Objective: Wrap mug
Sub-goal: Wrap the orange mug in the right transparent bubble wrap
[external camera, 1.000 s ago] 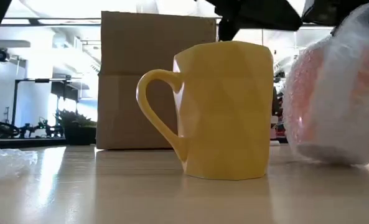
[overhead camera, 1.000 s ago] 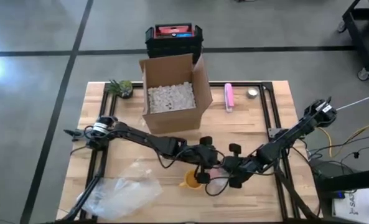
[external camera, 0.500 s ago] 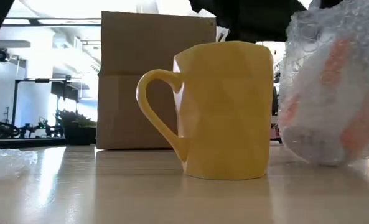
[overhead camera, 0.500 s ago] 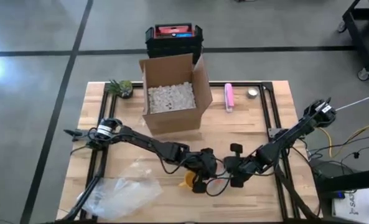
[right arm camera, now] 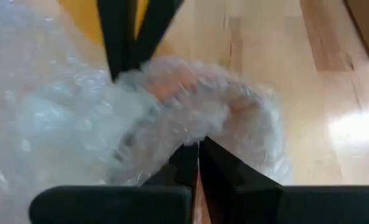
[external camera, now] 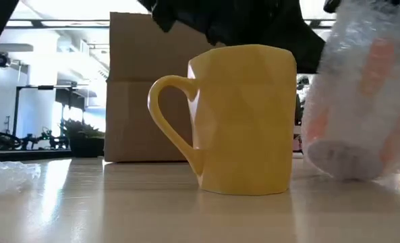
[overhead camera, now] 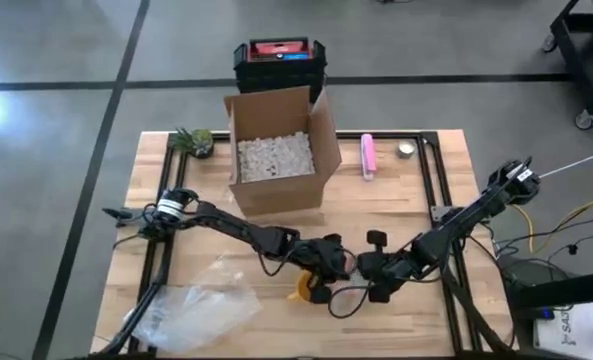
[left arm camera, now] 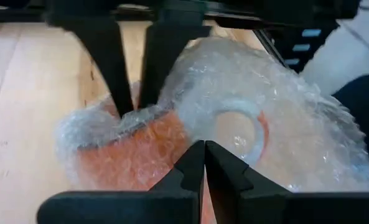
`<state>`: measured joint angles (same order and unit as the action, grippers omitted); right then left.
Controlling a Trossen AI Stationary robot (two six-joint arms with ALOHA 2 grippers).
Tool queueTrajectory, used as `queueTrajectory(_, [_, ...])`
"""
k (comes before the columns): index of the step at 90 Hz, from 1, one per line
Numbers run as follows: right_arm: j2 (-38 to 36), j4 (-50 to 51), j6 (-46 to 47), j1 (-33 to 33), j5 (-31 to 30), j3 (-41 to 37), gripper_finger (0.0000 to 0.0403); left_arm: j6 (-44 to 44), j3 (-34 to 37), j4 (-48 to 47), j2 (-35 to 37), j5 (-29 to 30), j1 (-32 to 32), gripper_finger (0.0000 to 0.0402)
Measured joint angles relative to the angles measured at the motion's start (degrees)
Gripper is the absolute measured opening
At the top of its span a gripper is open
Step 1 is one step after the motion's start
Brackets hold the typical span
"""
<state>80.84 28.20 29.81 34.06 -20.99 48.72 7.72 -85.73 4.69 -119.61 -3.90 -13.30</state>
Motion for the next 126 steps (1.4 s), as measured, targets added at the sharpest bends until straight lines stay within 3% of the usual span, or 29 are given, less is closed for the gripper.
queueTrajectory(31, [0.71, 1.50, -2.09, -0.09, 1.63, 3.92, 0.0000, 1.03, 0.73, 4.96, -3.89, -2.23, 0.15, 0.0000])
queueTrajectory(56, [2.55, 4.14, -4.10, -0.70, 4.11, 4.61, 0.0000, -2.04, 0.78, 5.35, -4.63, 1.07, 1.05, 0.0000])
queueTrajectory(75, [2.10, 16.75, -4.14, -2.05, 4.98, 9.87, 0.0000, -2.53, 1.11, 5.42, -5.03, 3.89, 1.75, 0.0000])
queueTrajectory(102, [2.08, 27.90, -4.91, -1.97, 5.18, 20.21, 0.0000, -2.48, 1.09, 5.18, -4.99, 3.02, 1.68, 0.0000])
queueTrajectory(116, [2.16, 27.20, -4.08, -1.95, 12.19, 21.80, 0.0000, -2.32, 1.04, 4.96, -4.96, 2.88, 1.68, 0.0000])
queueTrajectory(126, [3.01, 26.61, -3.09, -2.16, 13.63, 19.79, 0.0000, -2.31, 1.04, 4.78, -4.96, 2.74, 1.62, 0.0000])
